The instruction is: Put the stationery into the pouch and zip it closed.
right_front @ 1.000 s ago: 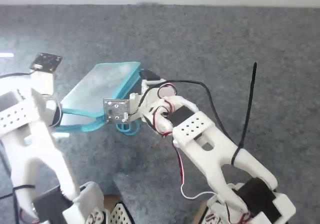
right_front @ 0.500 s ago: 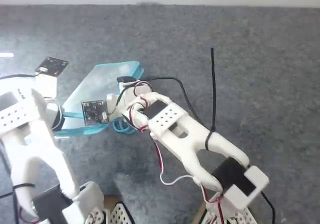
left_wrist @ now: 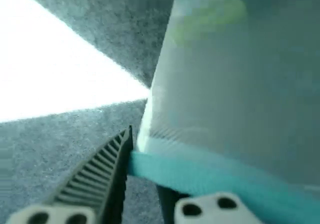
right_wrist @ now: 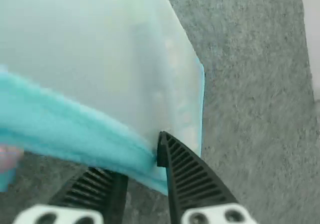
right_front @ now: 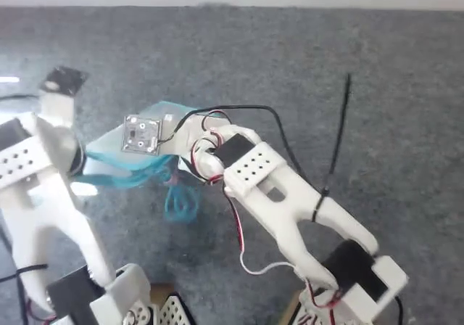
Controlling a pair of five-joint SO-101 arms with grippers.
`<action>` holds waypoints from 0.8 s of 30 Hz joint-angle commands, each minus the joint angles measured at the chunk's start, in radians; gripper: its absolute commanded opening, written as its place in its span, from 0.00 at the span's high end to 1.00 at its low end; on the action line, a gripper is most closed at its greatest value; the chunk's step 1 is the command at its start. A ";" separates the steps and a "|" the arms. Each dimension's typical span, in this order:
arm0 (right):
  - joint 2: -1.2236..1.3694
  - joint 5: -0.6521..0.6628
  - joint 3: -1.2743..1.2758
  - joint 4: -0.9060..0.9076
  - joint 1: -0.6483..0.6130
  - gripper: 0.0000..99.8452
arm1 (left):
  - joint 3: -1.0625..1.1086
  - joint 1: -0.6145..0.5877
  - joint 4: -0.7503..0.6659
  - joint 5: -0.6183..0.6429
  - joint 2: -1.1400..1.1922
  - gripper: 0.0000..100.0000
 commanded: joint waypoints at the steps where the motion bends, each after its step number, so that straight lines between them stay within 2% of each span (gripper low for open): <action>1: -0.104 -0.077 -0.052 0.082 0.059 0.99 | -0.275 -0.017 -0.052 0.201 -0.011 0.80; 5: -0.105 -0.158 -0.094 0.166 0.067 0.99 | -0.576 0.021 -0.052 0.325 -0.055 0.68; 8: -0.107 -0.210 -0.115 0.205 0.082 0.99 | -0.753 0.071 0.052 0.339 -0.112 0.67; 11: -0.105 -0.267 -0.120 0.217 0.097 0.99 | -0.797 0.141 0.175 0.338 -0.161 0.67; 14: -0.105 -0.316 -0.120 0.220 0.108 0.99 | -0.665 0.167 0.170 0.327 -0.242 0.71; 17: -0.108 -0.353 -0.175 0.248 0.117 0.99 | -0.472 0.245 0.167 0.276 -0.345 0.75; 20: -0.104 -0.353 -0.321 0.378 0.117 0.99 | -0.272 0.258 0.164 0.239 -0.462 0.75; 24: -0.045 -0.354 -0.493 0.530 0.120 0.99 | -0.044 0.361 0.149 0.236 -0.592 0.75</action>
